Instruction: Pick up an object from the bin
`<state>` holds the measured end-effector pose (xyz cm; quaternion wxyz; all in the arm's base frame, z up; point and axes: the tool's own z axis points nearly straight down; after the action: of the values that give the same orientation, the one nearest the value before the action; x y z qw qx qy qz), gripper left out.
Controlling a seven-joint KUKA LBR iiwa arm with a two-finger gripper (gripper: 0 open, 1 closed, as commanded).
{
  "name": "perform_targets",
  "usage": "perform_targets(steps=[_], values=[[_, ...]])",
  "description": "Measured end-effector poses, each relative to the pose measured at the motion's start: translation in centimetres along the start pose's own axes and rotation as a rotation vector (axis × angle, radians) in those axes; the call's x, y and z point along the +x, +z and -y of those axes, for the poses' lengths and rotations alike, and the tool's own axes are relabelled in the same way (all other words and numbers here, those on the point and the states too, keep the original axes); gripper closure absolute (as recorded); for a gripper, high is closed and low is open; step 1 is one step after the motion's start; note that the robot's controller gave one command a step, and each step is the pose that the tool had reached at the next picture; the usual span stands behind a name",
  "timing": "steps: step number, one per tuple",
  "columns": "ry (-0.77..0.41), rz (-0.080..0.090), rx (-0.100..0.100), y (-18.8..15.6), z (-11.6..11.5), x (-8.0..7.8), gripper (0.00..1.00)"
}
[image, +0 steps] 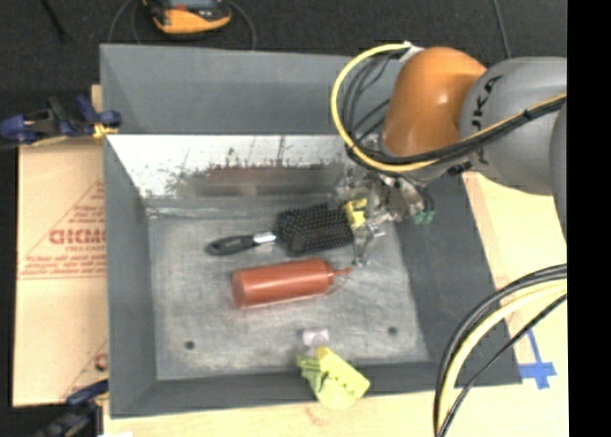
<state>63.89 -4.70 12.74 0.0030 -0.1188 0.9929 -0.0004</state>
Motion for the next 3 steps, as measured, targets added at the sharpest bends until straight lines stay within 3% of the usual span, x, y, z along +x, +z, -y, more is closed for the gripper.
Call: perform_targets(steps=[1,2,3], values=[[0.044,0.043,0.011,4.3,-1.7,-0.3,1.0],[0.044,0.043,0.011,4.3,-1.7,-0.3,1.0],[0.115,0.006,0.0,2.3,-2.1,0.7,1.0]])
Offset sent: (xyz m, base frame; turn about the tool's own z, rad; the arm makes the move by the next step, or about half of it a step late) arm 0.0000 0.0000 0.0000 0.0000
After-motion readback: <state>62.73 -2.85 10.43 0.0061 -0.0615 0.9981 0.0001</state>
